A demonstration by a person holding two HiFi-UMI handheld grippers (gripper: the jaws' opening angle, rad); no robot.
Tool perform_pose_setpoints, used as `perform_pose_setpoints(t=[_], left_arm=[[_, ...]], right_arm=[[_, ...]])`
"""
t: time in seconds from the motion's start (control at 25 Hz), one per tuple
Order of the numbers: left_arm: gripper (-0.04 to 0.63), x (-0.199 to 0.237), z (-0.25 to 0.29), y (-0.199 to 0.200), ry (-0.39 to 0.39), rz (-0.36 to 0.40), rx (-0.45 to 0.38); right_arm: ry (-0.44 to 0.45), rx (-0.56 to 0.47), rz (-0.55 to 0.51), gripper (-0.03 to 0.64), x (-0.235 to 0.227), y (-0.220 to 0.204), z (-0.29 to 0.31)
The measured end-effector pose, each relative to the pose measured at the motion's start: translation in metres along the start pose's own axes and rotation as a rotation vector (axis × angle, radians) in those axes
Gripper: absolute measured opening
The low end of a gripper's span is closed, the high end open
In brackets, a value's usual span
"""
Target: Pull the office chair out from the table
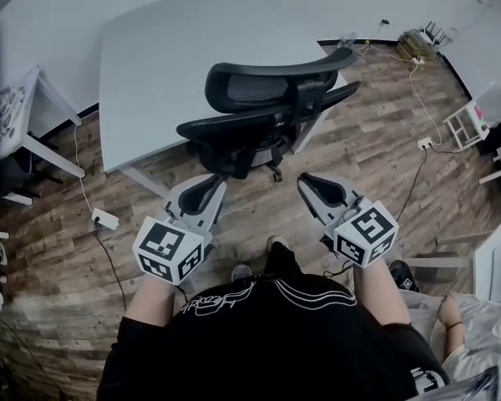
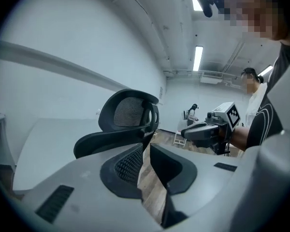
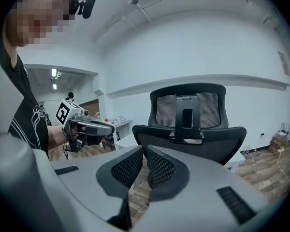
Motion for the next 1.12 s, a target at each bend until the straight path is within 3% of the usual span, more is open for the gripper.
perform_pose_setpoints(t=[0.24,0.44,0.68,0.88,1.12], left_arm=[[0.115,0.007,0.024,0.011,0.137,0.120,0.033],[0.174,0.018,0.049,0.023,0.258,0.312,0.050],[0.216,0.039,0.073,0.026,0.357,0.491,0.113],[0.221,0.050,0.086,0.015,0.409,0.725,0.219],[0.222,0.057,0.102,0.003,0.440,0.881,0.296]], right_arm=[[-0.013,0.012,-0.090,0.038,-0.054,0.017,-0.006],[-0.079,0.094,-0.279,0.042,-0.105,0.025,-0.012],[-0.119,0.227,-0.500,0.168,-0.156,0.025,-0.012],[-0.090,0.287,-0.661,0.243,-0.194,0.020,-0.007],[-0.135,0.473,-0.974,0.270,-0.242,0.008,0.004]])
Point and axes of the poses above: the fingertips, and each gripper's own axes: z forward along the fingers, x to its left, y out of its top, the point moved 5 cm from there along -z, backward along the fingers, and after that the axes turned 11 degrees about y, right-handed, at the moved point
